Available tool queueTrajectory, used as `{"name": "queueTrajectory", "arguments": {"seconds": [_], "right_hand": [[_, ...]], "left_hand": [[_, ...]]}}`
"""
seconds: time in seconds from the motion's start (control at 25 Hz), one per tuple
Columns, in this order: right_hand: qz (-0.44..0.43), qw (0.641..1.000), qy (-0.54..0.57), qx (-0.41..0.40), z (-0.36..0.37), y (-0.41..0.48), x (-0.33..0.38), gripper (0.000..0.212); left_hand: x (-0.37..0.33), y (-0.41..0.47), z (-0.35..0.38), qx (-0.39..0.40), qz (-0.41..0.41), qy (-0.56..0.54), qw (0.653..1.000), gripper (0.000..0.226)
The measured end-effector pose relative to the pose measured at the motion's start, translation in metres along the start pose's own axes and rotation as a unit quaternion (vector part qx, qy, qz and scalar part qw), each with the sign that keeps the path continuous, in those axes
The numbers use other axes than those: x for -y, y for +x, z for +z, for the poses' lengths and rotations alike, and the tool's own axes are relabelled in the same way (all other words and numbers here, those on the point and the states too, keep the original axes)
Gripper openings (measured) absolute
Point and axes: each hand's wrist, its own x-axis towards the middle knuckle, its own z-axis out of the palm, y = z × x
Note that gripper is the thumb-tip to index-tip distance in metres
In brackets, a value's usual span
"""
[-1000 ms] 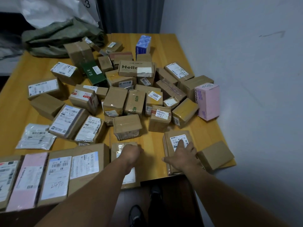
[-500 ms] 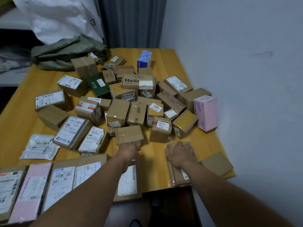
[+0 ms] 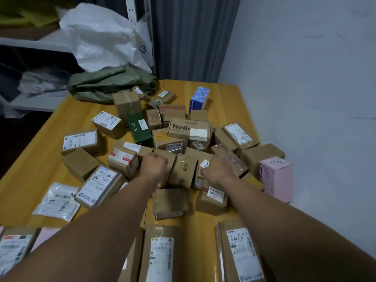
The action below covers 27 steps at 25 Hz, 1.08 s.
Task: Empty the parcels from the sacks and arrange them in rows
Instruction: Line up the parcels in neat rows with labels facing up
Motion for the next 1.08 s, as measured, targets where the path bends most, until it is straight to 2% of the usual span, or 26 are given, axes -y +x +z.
{"name": "queueTrajectory", "arguments": {"seconds": [0.12,0.28,0.4,0.52,0.76,0.88,0.96,1.08], "right_hand": [[0.0,0.999,0.044,0.005,-0.016,0.047,0.01,0.05],[0.034,0.995,0.093,-0.006,-0.027,0.103,0.022,0.055],[0.046,0.991,0.123,-0.017,-0.022,0.141,0.028,0.061],[0.058,0.991,0.121,-0.026,-0.019,0.166,0.027,0.06],[0.036,0.986,0.159,-0.023,-0.011,0.186,0.019,0.047],[0.045,0.974,0.218,-0.036,-0.013,0.184,0.02,0.04],[0.043,0.964,0.261,-0.027,-0.017,0.176,0.021,0.036],[0.031,0.958,0.284,-0.012,-0.025,0.155,0.024,0.032]], "left_hand": [[-0.02,0.034,0.014,-0.011,-0.012,0.008,1.0,0.012],[-0.025,0.076,0.029,-0.039,0.0,0.02,0.999,0.015],[-0.034,0.099,0.045,-0.059,0.024,0.05,0.997,0.029],[-0.043,0.123,0.061,-0.04,0.063,0.049,0.996,0.04],[-0.049,0.149,0.082,0.014,0.025,0.042,0.999,0.035],[-0.048,0.146,0.085,-0.005,0.004,0.026,1.0,0.029],[-0.044,0.142,0.079,-0.017,0.01,0.024,1.0,0.039],[-0.04,0.126,0.065,-0.041,0.041,0.08,0.995,0.06]]}}
